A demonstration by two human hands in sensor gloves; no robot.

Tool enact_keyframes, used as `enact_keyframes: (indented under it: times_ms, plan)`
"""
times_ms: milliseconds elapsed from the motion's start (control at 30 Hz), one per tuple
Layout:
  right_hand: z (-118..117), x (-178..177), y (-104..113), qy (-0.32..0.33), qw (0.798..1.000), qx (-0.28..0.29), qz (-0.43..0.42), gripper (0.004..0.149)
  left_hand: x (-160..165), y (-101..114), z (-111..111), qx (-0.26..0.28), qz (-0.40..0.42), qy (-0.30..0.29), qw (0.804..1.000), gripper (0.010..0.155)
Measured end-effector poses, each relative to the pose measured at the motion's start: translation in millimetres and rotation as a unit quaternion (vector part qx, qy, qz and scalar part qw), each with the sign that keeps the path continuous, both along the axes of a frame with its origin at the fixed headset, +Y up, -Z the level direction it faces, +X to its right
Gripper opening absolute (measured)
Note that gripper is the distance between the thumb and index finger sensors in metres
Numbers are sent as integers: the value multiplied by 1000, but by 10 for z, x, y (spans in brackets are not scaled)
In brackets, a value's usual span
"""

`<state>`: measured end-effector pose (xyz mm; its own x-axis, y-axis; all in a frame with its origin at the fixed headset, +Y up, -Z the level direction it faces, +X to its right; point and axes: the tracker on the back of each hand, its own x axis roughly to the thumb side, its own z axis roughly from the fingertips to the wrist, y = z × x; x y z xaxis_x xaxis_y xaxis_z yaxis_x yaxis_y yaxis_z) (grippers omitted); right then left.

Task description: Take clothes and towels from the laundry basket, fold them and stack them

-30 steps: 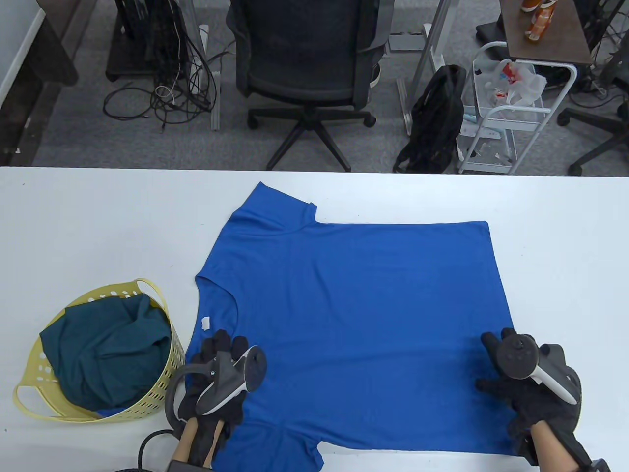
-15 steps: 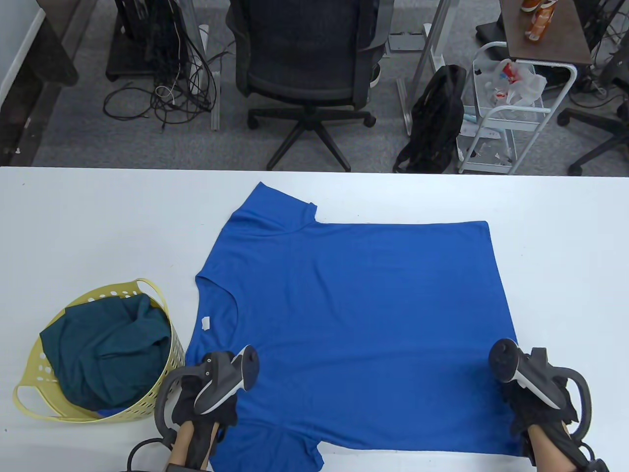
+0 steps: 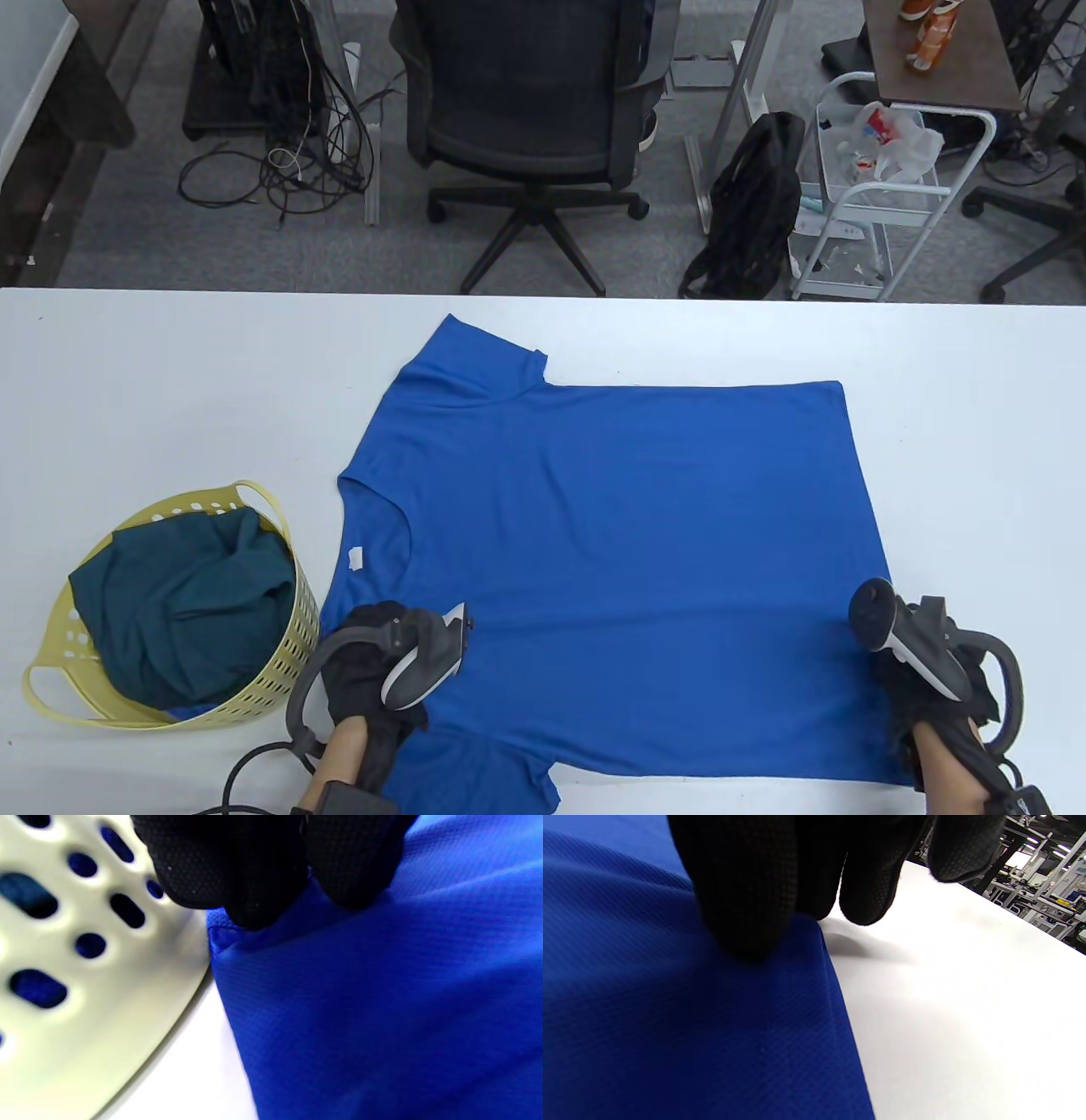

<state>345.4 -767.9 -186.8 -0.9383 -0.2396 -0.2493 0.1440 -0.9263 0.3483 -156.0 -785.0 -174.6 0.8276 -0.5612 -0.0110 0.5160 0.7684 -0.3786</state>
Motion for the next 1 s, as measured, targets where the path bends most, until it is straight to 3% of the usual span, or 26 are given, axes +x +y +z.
enact_keyframes:
  times_ms: [33,100,267,367,467,567,700,1000]
  plan:
    - [5,19,-4,-2,1000,1,-3,39,2,-10,-7,1,-1,3,1000,60]
    - [22,64,-3,0,1000,10,-21,38,0,-47,-10,-2,-2,8,1000,49]
    - [32,231,103,-24,994,21,-104,38,-21,-109,-2,-4,4,7,1000,46]
    - [24,254,129,-20,992,50,-111,44,-32,-120,-41,11,3,17,1000,46]
    - [-1,256,170,-23,991,80,-102,36,-14,-97,-116,33,-12,22,999,47]
    - [-43,275,270,-38,987,120,-98,34,19,-54,-189,32,-34,26,999,60]
    - [-29,344,315,-49,984,120,-125,34,-19,32,-194,60,-24,34,997,40]
    - [-55,361,294,-54,984,99,-136,37,-29,201,-219,81,-9,57,995,42]
